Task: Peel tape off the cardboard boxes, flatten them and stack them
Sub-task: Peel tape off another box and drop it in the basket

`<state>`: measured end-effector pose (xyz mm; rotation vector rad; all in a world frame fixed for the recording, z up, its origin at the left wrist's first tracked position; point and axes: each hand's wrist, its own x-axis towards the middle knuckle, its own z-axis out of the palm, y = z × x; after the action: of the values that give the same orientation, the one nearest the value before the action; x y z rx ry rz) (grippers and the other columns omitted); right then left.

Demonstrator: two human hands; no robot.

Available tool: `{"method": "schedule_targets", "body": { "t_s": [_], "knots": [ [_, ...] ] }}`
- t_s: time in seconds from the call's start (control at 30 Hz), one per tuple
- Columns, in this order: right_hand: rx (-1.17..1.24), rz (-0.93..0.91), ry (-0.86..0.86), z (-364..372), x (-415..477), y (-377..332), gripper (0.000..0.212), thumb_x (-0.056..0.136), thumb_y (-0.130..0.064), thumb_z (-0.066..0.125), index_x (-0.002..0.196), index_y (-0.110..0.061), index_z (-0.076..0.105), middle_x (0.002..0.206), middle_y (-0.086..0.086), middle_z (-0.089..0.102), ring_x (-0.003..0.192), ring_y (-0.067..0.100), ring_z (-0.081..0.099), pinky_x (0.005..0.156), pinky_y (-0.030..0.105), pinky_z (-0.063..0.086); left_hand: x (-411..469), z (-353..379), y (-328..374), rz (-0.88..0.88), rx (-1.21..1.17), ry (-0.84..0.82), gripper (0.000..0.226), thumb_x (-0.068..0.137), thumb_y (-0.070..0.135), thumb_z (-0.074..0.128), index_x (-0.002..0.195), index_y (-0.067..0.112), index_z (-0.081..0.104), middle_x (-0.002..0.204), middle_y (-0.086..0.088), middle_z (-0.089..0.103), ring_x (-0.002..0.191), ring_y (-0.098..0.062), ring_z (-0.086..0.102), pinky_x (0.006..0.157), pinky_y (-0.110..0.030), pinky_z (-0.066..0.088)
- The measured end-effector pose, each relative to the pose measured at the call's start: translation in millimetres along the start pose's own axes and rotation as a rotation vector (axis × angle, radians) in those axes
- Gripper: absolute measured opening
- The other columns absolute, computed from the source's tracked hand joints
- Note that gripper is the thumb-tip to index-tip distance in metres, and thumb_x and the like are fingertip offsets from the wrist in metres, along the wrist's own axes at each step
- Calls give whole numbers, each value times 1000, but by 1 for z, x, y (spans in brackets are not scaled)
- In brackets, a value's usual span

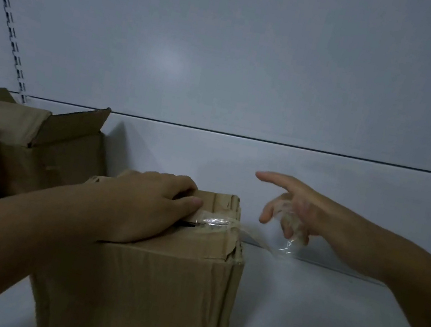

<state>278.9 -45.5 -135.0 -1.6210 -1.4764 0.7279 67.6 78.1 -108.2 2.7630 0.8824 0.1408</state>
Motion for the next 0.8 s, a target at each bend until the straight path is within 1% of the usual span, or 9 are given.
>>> {"method": "schedule_targets", "body": {
  "t_s": [0.1, 0.17, 0.23, 0.37, 0.5, 0.57, 0.63, 0.7, 0.8],
  "knots": [
    [-80, -77, 37, 2, -5, 8, 81, 47, -99, 30, 117, -61, 43, 90, -14, 66, 69, 4, 56, 62, 22, 48, 1, 1, 0, -7, 22, 8, 32, 95, 50, 29, 111, 36, 53, 105, 13, 61, 99, -8, 55, 97, -36, 40],
    [56, -103, 56, 6, -9, -1, 76, 39, -101, 33, 109, -73, 38, 105, -22, 62, 93, 5, 63, 81, 32, 55, 1, 1, -1, -11, 14, 11, 32, 94, 50, 29, 110, 37, 53, 104, 14, 61, 98, -7, 55, 96, -37, 41],
    [170, -105, 37, 11, -8, -11, 75, 32, -101, 40, 103, -80, 35, 119, -25, 57, 107, 9, 63, 88, 41, 54, 1, 1, 0, -16, 16, 10, 31, 94, 51, 28, 110, 37, 52, 103, 13, 61, 98, -8, 55, 96, -37, 40],
    [-95, -69, -5, 31, -19, -32, 66, 47, -81, 54, 108, -57, 48, 101, -21, 64, 84, 5, 69, 81, 38, 58, 1, 2, 2, -11, 62, 28, 30, 96, 48, 28, 108, 35, 51, 101, 11, 60, 95, -9, 55, 92, -35, 41],
    [-173, -85, 99, 41, -25, -37, 18, 79, -40, 63, 95, -35, 56, 65, -4, 66, 55, 8, 63, 57, 22, 54, 2, 3, 1, 3, 96, 47, 31, 95, 48, 27, 109, 34, 51, 103, 11, 60, 95, -11, 54, 92, -35, 40],
    [-280, -92, 177, 42, -24, -36, 10, 83, -41, 58, 92, -36, 54, 54, -5, 56, 47, 3, 49, 51, 18, 42, 2, 3, 0, 4, 121, 43, 31, 96, 49, 26, 109, 33, 50, 101, 10, 59, 95, -12, 54, 91, -36, 39],
    [-308, -110, 235, 45, -25, -35, 11, 81, -45, 54, 89, -37, 56, 52, -8, 54, 50, 1, 49, 57, 21, 41, 3, 4, -1, 10, 155, 24, 33, 95, 49, 23, 109, 33, 48, 102, 9, 57, 95, -13, 53, 93, -37, 38],
    [-326, -168, 276, 44, -27, -36, 19, 78, -51, 54, 86, -35, 59, 46, -11, 51, 46, -1, 48, 55, 19, 38, 5, 4, -3, 16, 175, 11, 34, 94, 51, 20, 110, 35, 46, 104, 10, 56, 97, -13, 52, 96, -40, 37],
    [-339, -312, 367, 23, -29, -38, 35, 69, -65, 64, 80, -31, 64, 42, -4, 37, 41, 5, 30, 45, 19, 26, 7, 5, -4, 13, 200, 5, 36, 94, 52, 18, 113, 36, 44, 108, 10, 56, 100, -13, 51, 99, -44, 35]
  ]
}}
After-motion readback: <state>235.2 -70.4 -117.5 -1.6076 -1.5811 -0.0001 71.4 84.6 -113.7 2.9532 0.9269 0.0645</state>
